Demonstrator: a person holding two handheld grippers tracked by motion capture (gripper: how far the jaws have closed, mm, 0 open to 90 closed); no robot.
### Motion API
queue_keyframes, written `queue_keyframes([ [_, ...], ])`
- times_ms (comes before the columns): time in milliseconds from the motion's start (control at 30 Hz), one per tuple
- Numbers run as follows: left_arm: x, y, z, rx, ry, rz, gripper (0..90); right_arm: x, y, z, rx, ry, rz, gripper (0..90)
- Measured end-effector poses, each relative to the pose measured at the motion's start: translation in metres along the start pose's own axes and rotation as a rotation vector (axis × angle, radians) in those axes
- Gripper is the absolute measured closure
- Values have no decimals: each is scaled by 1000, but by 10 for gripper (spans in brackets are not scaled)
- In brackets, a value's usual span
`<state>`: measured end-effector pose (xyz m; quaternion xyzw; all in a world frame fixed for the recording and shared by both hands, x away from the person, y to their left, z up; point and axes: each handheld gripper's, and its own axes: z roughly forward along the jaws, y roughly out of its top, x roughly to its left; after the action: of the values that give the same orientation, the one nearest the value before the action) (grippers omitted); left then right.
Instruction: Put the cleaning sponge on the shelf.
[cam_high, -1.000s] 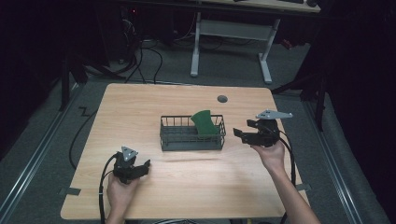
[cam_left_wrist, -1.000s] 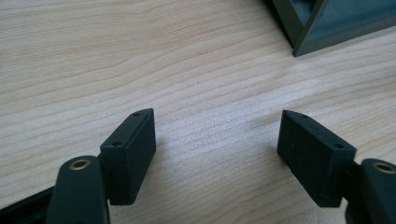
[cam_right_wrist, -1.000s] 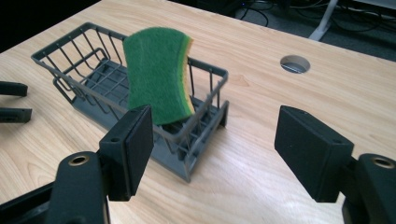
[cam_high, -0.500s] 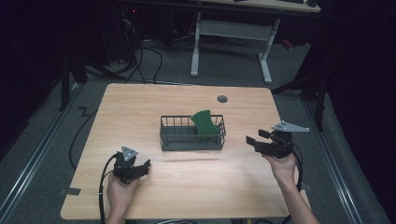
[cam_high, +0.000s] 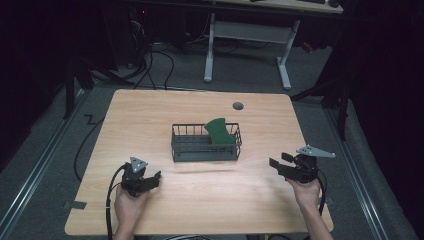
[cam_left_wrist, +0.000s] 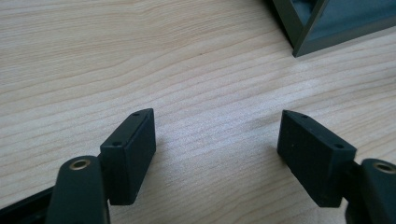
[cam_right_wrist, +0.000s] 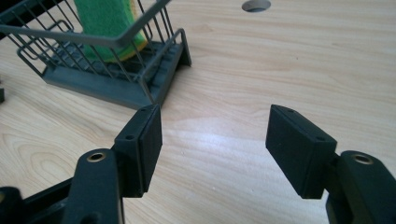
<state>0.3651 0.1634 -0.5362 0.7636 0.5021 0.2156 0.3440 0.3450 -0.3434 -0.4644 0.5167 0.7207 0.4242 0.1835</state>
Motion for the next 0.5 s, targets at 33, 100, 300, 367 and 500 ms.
queue_keyframes([
  [33,0,0,0,0,0,0,285,0,0,0,0,0,0,367],
  [100,0,0,0,0,0,0,285,-1,-5,1,5,-2,9,371],
  [300,0,0,0,0,0,0,285,-3,-16,7,24,-16,13,376],
  [367,0,0,0,0,0,0,285,-5,-19,10,29,-20,10,377],
  [500,0,0,0,0,0,0,284,-6,-24,12,31,-28,18,378],
])
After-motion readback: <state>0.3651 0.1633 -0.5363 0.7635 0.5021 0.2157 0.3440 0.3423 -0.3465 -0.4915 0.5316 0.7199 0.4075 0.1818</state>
